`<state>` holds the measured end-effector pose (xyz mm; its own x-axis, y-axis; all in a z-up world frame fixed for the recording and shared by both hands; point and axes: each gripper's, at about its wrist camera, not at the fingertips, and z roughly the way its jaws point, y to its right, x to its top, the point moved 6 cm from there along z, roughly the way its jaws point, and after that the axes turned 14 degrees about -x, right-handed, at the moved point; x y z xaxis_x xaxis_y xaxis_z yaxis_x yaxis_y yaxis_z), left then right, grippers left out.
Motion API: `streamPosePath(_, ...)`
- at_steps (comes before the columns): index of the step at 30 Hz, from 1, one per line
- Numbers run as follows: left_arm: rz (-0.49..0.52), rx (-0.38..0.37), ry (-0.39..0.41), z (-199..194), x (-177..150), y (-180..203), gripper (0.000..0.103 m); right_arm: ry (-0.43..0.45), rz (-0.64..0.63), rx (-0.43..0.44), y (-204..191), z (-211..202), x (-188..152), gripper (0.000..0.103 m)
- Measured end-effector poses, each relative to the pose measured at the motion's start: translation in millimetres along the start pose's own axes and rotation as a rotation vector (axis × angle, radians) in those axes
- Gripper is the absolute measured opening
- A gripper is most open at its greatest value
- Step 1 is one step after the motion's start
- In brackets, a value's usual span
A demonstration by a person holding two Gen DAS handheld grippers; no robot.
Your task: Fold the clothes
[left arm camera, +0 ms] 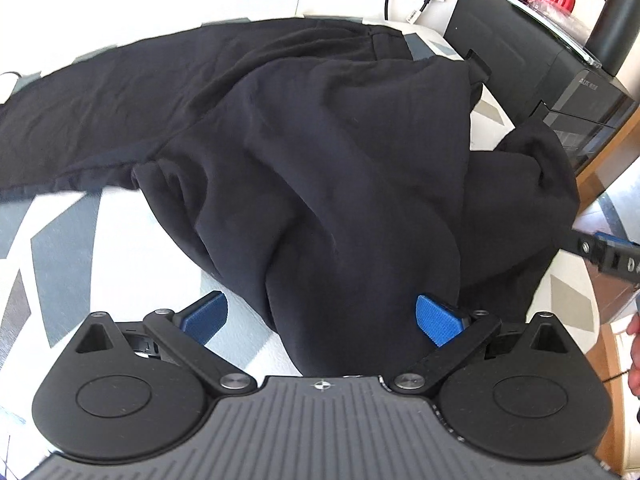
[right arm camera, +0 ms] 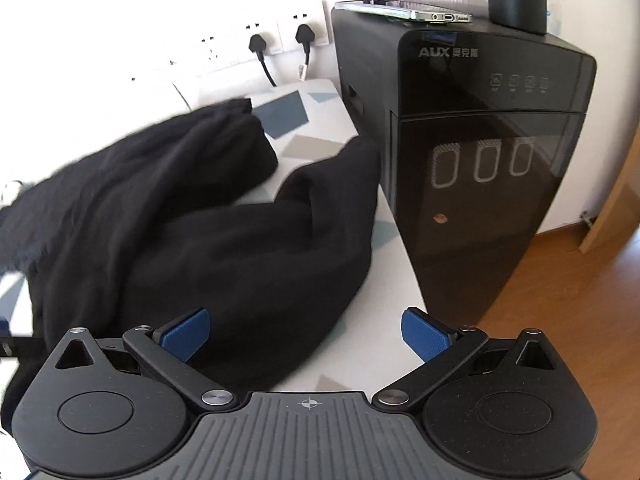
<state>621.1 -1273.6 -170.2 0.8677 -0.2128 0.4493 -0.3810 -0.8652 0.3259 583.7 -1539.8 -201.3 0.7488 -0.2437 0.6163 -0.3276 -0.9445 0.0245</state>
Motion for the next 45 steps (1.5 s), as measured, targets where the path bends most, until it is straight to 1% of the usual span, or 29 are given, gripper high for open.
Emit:
streamPosePath(3,0.023,-0.009,0.001,-1,-3,2,0.103,0.002,0.020,0.002,4,5,4,0.102)
streamPosePath(7,0.066,-0.013,0.031,-7,-3,5,0.103,0.003,0.024,0.017,4,12,8,0.102)
streamPosePath(8,0.075,-0.014,0.039,-9,-2,6,0.103,0.004,0.019,0.024,3,13,9,0.098)
streamPosePath(9,0.087,-0.012,0.044,-11,-2,7,0.103,0.004,0.014,0.031,1,14,9,0.092)
streamPosePath(11,0.111,-0.006,0.050,-14,-2,9,0.103,0.005,0.003,0.044,-1,17,11,0.055)
streamPosePath(12,0.122,-0.004,0.053,-16,-2,10,0.103,0.005,-0.003,0.051,-2,18,12,0.049)
streamPosePath(14,0.140,-0.006,0.060,-19,-1,13,0.103,0.006,-0.013,0.065,-5,21,13,0.029)
streamPosePath(15,0.146,-0.008,0.062,-20,0,14,0.103,0.008,-0.025,0.077,-8,18,13,0.026)
streamPosePath(17,0.148,-0.023,0.067,-22,1,15,0.103,0.004,-0.035,0.105,-16,14,15,0.015)
streamPosePath(19,0.138,-0.042,0.071,-24,3,16,0.103,0.002,-0.033,0.131,-24,10,19,0.010)
streamPosePath(22,0.150,-0.068,0.069,-24,5,22,0.103,0.006,-0.027,0.168,-31,2,25,0.008)
streamPosePath(24,0.180,-0.086,0.063,-23,6,29,0.103,0.009,-0.031,0.195,-35,-6,28,0.007)
streamPosePath(25,0.199,-0.101,0.057,-23,7,34,0.103,0.007,-0.023,0.222,-36,-11,31,0.007)
streamPosePath(28,0.278,-0.154,0.031,-19,10,55,0.103,0.008,-0.001,0.312,-37,-25,39,0.007)
streamPosePath(29,0.310,-0.168,0.030,-18,12,64,0.103,0.013,-0.006,0.329,-38,-29,42,0.007)
streamPosePath(31,0.378,-0.199,0.048,-16,17,85,0.103,0.026,-0.026,0.349,-40,-36,47,0.007)
streamPosePath(34,0.434,-0.248,0.058,-7,22,111,0.103,0.046,-0.040,0.355,-45,-43,52,0.007)
streamPosePath(37,0.474,-0.224,0.060,11,23,126,0.102,0.056,-0.047,0.366,-48,-50,54,0.007)
streamPosePath(39,0.476,-0.204,0.062,22,24,129,0.103,0.068,-0.067,0.358,-48,-53,54,0.006)
streamPosePath(41,0.480,-0.193,0.037,32,23,132,0.102,0.066,-0.069,0.353,-45,-54,56,0.006)
streamPosePath(43,0.508,-0.184,0.033,38,19,136,0.102,0.068,-0.077,0.368,-40,-57,59,0.005)
streamPosePath(45,0.546,-0.138,0.042,44,15,139,0.102,0.075,-0.077,0.374,-35,-60,61,0.005)
